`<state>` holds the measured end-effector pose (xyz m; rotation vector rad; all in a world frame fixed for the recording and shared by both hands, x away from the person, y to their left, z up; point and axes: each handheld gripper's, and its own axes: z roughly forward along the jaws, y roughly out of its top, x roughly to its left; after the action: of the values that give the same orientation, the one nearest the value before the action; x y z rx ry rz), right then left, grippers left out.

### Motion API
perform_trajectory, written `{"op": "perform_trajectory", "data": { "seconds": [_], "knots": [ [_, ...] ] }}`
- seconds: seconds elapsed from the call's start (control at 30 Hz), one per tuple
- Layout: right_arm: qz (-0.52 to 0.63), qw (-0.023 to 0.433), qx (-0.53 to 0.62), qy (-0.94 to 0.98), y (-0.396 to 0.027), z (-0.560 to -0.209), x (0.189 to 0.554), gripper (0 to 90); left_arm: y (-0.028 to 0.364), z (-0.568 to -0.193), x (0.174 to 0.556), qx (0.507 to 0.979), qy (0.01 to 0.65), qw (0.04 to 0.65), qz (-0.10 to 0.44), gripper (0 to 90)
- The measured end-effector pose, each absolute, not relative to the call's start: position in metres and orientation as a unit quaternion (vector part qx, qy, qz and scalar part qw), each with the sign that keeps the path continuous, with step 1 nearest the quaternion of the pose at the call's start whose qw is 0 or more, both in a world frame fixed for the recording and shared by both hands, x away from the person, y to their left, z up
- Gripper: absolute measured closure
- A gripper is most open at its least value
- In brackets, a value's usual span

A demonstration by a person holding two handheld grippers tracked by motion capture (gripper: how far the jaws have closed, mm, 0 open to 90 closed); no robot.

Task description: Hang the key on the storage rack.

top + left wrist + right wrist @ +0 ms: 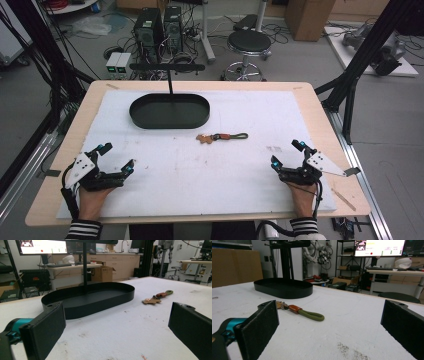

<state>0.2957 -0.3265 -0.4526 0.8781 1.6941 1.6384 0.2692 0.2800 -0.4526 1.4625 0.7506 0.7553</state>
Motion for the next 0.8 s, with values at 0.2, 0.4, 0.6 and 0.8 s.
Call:
{"op": "perform_trajectory", "data": {
  "seconds": [0.2,0.4,0.6,0.8],
  "knots": [
    [0.618,0.312,0.331,0.641,-0.3263,-0.4525,0.2956,0.5,0.2793,-0.4527,0.2689,0.634,0.328,0.616,0.331,1.7],
    [0.618,0.313,0.329,0.642,-0.3264,-0.4525,0.2958,0.6,0.2800,-0.4528,0.2689,0.630,0.333,0.619,0.330,1.7],
    [0.618,0.312,0.331,0.641,-0.3264,-0.4525,0.2954,0.6,0.2796,-0.4528,0.2686,0.631,0.331,0.618,0.332,1.7],
    [0.619,0.315,0.332,0.638,-0.3268,-0.4522,0.2959,0.6,0.2803,-0.4530,0.2681,0.628,0.330,0.620,0.334,1.7]
  ]
}}
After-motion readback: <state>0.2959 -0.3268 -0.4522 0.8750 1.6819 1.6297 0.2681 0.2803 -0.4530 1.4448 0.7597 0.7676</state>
